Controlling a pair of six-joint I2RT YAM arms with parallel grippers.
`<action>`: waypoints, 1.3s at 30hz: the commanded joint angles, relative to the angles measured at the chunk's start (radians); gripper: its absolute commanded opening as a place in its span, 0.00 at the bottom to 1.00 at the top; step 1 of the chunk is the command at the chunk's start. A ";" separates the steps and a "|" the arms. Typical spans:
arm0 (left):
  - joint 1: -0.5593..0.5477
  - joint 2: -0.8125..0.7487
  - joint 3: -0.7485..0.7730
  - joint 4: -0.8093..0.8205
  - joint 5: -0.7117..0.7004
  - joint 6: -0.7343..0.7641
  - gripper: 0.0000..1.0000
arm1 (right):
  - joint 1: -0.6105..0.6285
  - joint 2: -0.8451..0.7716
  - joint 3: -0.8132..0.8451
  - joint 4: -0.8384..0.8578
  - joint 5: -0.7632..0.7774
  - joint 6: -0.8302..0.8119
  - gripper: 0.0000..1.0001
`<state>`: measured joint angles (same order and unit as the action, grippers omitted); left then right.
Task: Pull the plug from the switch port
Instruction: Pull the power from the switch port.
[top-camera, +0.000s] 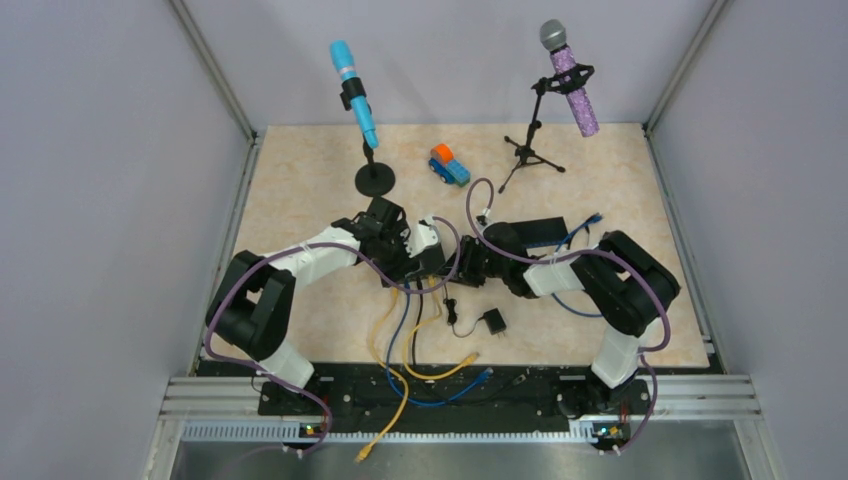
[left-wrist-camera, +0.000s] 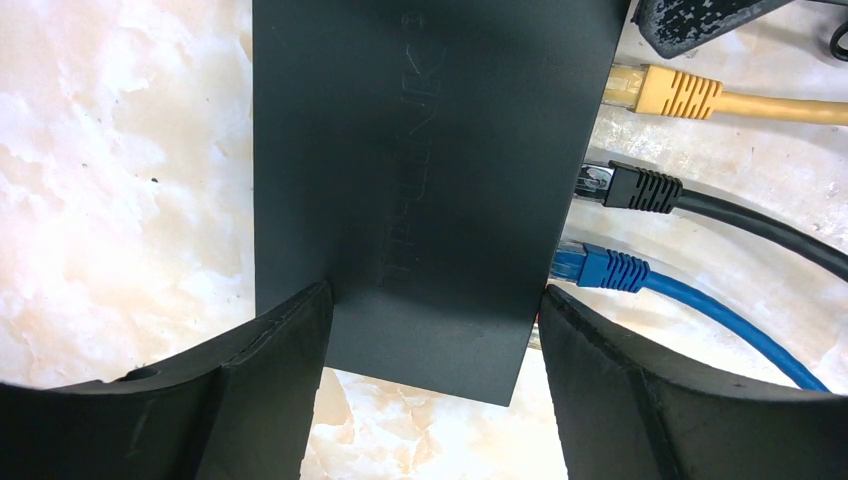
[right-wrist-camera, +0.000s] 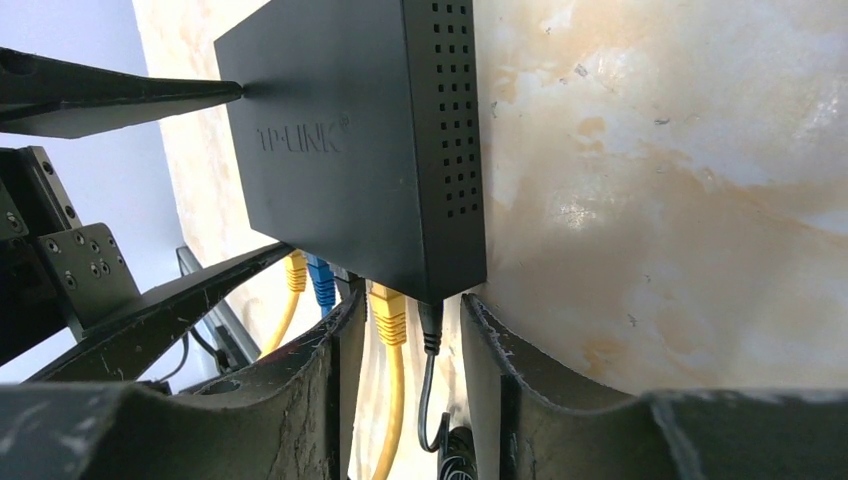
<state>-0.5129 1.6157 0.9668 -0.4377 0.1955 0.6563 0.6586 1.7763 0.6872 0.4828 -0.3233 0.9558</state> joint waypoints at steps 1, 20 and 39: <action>0.006 0.056 -0.027 -0.079 0.002 -0.012 0.78 | 0.004 0.016 -0.015 -0.029 0.018 -0.003 0.39; 0.006 0.058 -0.027 -0.088 0.008 -0.002 0.77 | -0.042 0.035 0.002 0.008 0.019 0.052 0.29; 0.007 0.060 -0.024 -0.098 0.006 -0.002 0.76 | -0.043 0.074 -0.041 0.145 0.035 0.175 0.31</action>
<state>-0.5148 1.6161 0.9668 -0.4408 0.1974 0.6617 0.6312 1.8248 0.6422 0.6212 -0.3412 1.1275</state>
